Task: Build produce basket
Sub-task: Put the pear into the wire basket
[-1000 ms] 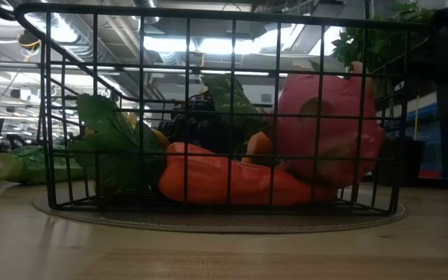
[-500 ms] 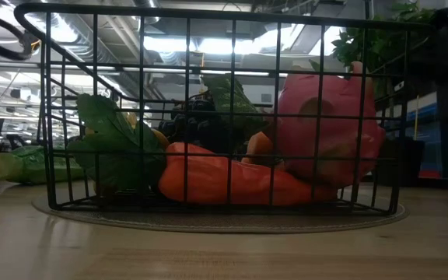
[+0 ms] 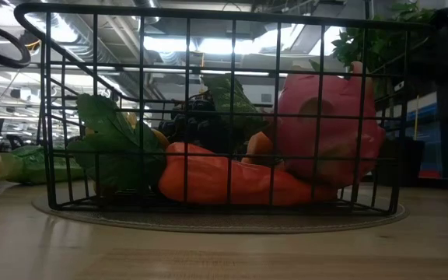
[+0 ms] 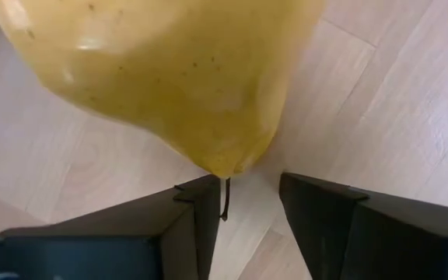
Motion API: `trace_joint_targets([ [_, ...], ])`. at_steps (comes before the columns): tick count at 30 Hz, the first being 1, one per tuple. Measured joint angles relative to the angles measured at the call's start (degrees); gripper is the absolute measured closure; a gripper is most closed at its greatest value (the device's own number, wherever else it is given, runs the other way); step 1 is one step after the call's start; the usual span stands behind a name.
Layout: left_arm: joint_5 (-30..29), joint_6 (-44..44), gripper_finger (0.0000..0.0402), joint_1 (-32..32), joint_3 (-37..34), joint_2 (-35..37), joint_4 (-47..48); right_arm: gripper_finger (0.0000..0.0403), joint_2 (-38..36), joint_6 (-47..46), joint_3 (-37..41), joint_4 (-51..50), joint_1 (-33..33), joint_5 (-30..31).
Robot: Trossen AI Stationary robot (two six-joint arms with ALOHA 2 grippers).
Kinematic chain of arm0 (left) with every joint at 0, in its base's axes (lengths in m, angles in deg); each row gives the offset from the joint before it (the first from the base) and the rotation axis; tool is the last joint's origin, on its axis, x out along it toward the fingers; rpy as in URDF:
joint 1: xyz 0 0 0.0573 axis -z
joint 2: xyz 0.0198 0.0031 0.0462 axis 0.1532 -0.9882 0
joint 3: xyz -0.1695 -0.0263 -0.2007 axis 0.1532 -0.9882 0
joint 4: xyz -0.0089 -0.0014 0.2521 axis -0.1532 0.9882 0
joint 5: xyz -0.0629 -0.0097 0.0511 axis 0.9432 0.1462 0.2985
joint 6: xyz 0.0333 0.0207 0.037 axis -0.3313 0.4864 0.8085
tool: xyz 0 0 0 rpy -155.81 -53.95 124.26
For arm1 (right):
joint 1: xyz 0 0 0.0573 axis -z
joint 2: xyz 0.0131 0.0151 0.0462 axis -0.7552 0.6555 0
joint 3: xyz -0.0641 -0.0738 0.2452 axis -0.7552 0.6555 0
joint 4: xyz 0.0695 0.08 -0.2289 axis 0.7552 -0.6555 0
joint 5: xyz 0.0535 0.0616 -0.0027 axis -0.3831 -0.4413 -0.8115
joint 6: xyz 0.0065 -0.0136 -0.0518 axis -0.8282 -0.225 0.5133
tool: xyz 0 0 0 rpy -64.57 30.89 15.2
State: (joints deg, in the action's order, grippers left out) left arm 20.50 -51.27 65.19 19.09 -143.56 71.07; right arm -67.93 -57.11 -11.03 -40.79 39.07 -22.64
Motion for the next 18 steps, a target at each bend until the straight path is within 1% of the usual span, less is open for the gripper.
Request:
trace_joint_targets([
  [3, 0.14, -0.04, 0.0308, 0.0, -0.04, -0.02, -0.07, 0.0398, -0.01, -0.01, 0.0, 0.0, 0.0, 0.01],
  [8, 0.19, -0.31, 0.0384, 0.0, -0.08, -0.08, -0.09, 0.0398, 0.0, 0.0, 0.0, 0.0, 0.0, 0.0],
  [9, 0.2, -0.48, 0.0392, -0.02, -0.1, -0.08, -0.08, 0.0398, 0.01, -0.02, 0.0, 0.0, 0.0, 0.0],
  [14, 0.38, -1.8, 0.04, -0.02, 0.32, -0.1, 0.04, 0.0398, -0.01, -0.02, 0.01, 0.0, 0.0, 0.0],
  [18, 1.21, -1.76, 0.0401, -0.08, 3.29, -0.28, 4.11, 0.0398, 0.01, 0.0, -0.01, 0.0, 0.0, 0.0],
])
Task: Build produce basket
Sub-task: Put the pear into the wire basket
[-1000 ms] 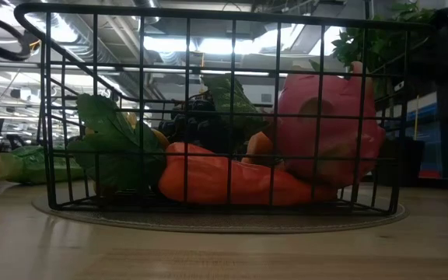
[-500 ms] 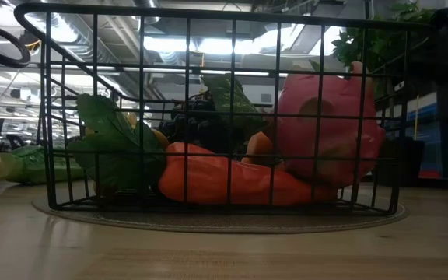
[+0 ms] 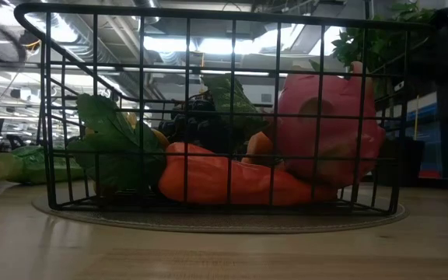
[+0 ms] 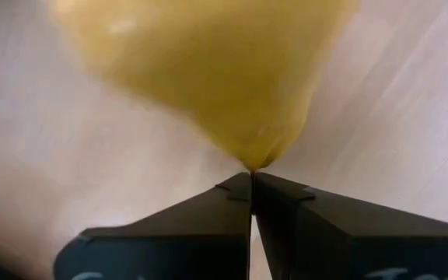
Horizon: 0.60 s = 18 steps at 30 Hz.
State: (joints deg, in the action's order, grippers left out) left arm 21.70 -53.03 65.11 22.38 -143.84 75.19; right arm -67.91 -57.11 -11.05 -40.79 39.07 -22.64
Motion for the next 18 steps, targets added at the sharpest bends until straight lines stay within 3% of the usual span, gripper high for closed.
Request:
trace_joint_targets([
  [15, -1.2, -0.09, 0.0401, -0.21, 21.75, 0.18, 40.29, 0.0398, -0.01, -0.02, 0.02, 0.01, 0.0, 0.0],
  [18, -3.41, -0.87, 0.0401, -0.93, 25.07, 0.28, 44.03, 0.0398, 0.0, -0.02, 0.02, 0.0, 0.0, 0.0],
])
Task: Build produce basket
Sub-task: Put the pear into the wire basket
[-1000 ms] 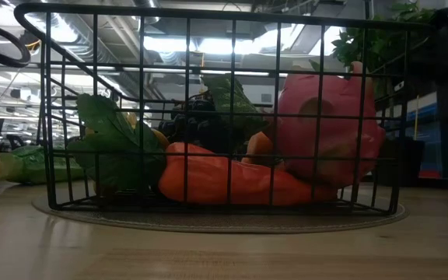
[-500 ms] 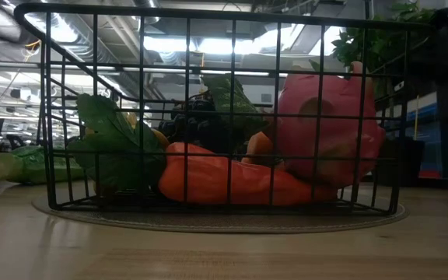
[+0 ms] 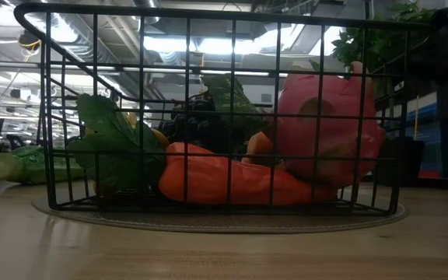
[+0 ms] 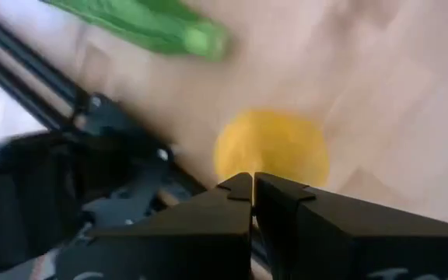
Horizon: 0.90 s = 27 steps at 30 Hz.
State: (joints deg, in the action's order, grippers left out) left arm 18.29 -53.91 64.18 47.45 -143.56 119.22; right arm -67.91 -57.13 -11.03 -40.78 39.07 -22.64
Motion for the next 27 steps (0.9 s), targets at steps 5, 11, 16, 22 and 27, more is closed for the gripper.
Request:
trace_joint_targets([
  [5, -7.48, 5.0, 0.0402, -2.16, 3.43, 0.46, -0.31, 0.0398, -0.02, 0.02, -0.01, 0.0, 0.0, 0.01],
  [11, -9.89, 12.67, 0.0401, -6.66, 7.0, 0.48, -0.12, 0.0398, -0.02, 0.01, 0.0, 0.0, 0.0, 0.01],
  [16, -11.47, 19.64, 0.0401, -9.64, 9.65, 0.48, -0.1, 0.0398, 0.0, 0.02, 0.0, 0.0, 0.0, 0.0],
  [22, -12.51, 25.94, 0.0401, -13.12, 12.29, 0.51, -0.14, 0.0398, 0.0, 0.02, 0.0, 0.0, 0.0, 0.0],
  [27, -12.56, 31.96, 0.0401, -16.26, 15.13, 0.51, -0.13, 0.0398, 0.0, 0.0, 0.0, 0.0, 0.0, 0.0],
])
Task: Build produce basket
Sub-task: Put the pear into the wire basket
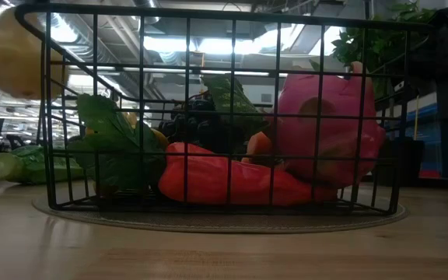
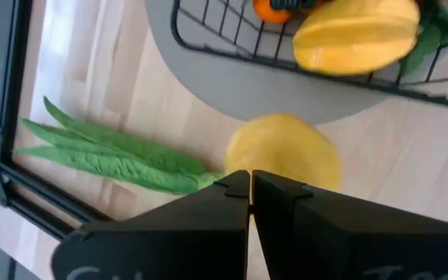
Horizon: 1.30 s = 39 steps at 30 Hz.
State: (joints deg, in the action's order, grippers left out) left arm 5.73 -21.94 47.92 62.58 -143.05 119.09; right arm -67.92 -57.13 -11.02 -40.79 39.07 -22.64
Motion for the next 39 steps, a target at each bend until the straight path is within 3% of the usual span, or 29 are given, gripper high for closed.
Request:
trace_joint_targets([
  [12, -2.17, 11.3, 0.0401, -7.97, 9.01, 0.05, -0.04, 0.0398, 0.0, 0.02, 0.0, 0.0, 0.0, 0.01],
  [19, -3.07, 16.22, 0.0401, -12.13, 10.05, 0.09, -2.79, 0.0398, 0.0, 0.0, -0.01, 0.0, 0.0, 0.0],
  [30, -3.06, 29.35, 0.0401, -15.86, 10.05, 0.07, -25.0, 0.0398, 0.0, 0.02, -0.01, 0.0, 0.0, 0.02],
  [39, -3.05, 33.9, 0.0401, -16.55, 10.06, 0.07, -25.12, 0.0398, 0.0, 0.02, 0.0, 0.0, 0.0, 0.0],
])
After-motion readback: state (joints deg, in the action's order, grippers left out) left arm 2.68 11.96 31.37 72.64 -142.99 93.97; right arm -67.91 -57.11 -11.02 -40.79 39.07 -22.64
